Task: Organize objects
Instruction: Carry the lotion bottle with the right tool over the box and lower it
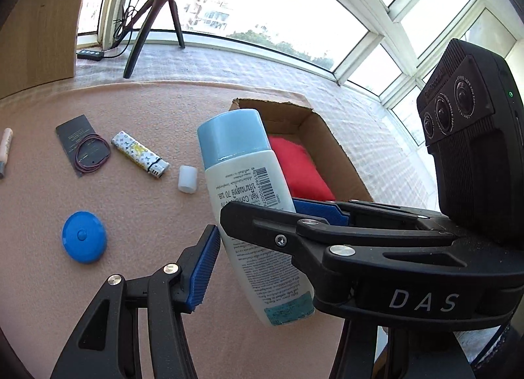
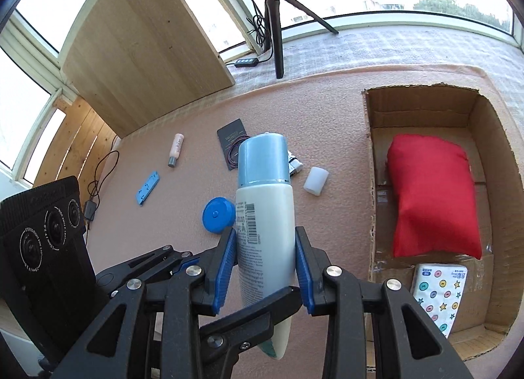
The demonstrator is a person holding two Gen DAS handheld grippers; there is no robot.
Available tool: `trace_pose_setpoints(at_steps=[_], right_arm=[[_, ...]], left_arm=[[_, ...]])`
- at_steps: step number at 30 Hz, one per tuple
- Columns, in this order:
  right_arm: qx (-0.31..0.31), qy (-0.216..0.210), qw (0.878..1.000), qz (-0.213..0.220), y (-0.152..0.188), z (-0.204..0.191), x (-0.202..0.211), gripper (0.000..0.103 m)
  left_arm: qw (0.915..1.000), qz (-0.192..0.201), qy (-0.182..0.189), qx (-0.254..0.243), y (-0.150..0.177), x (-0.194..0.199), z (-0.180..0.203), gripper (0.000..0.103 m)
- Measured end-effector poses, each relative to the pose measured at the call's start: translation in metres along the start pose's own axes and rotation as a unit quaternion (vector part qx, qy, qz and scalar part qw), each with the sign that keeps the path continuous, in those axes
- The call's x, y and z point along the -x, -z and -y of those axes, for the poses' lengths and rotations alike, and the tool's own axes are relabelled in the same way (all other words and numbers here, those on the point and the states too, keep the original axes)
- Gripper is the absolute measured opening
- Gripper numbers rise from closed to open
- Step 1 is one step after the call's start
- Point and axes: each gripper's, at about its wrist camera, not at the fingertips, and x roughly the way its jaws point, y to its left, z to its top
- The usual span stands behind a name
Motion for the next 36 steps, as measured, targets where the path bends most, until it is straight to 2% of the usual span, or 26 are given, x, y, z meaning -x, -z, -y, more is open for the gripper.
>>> trace_pose_setpoints(at_steps=[7, 14, 27, 28, 29, 31, 32, 33, 36], right_arm=[[-0.031, 0.027, 0.999, 0.025, -0.002, 0.056, 0.035, 0.032], [-0.051, 0.050, 0.997, 0.037, -0.005, 0.100, 0.053, 0.032], [-0.073, 0.077, 0.994, 0.039, 0.000, 0.149, 0.067, 0.032], [-0.072, 0.078, 0.994, 0.039, 0.000, 0.150, 0.067, 0.032], [-0.071, 0.082, 0.993, 0.038, 0.000, 0.152, 0.067, 0.033], [-0.072, 0.094, 0.992, 0.043, 0.000, 0.154, 0.069, 0.043], [-0.073, 0.099, 0.991, 0.048, 0.001, 0.155, 0.070, 0.053], [-0.077, 0.105, 0.990, 0.056, 0.002, 0.156, 0.072, 0.056], [-0.087, 0.108, 0.988, 0.067, 0.004, 0.159, 0.075, 0.056]], left_arm=[[0.9990, -0.015, 0.030, -0.029, -0.018, -0.043, 0.059, 0.058], [0.9974, -0.032, 0.047, -0.044, -0.030, -0.079, 0.098, 0.058], [0.9943, -0.061, 0.062, -0.063, -0.037, -0.128, 0.124, 0.058], [0.9941, -0.062, 0.060, -0.065, -0.037, -0.130, 0.125, 0.059], [0.9941, -0.063, 0.059, -0.065, -0.037, -0.130, 0.126, 0.064], [0.9943, -0.060, 0.054, -0.069, -0.037, -0.129, 0.126, 0.075], [0.9944, -0.058, 0.048, -0.074, -0.036, -0.128, 0.127, 0.077], [0.9943, -0.058, 0.045, -0.078, -0.036, -0.127, 0.127, 0.077], [0.9946, -0.057, 0.041, -0.077, -0.034, -0.124, 0.124, 0.077]])
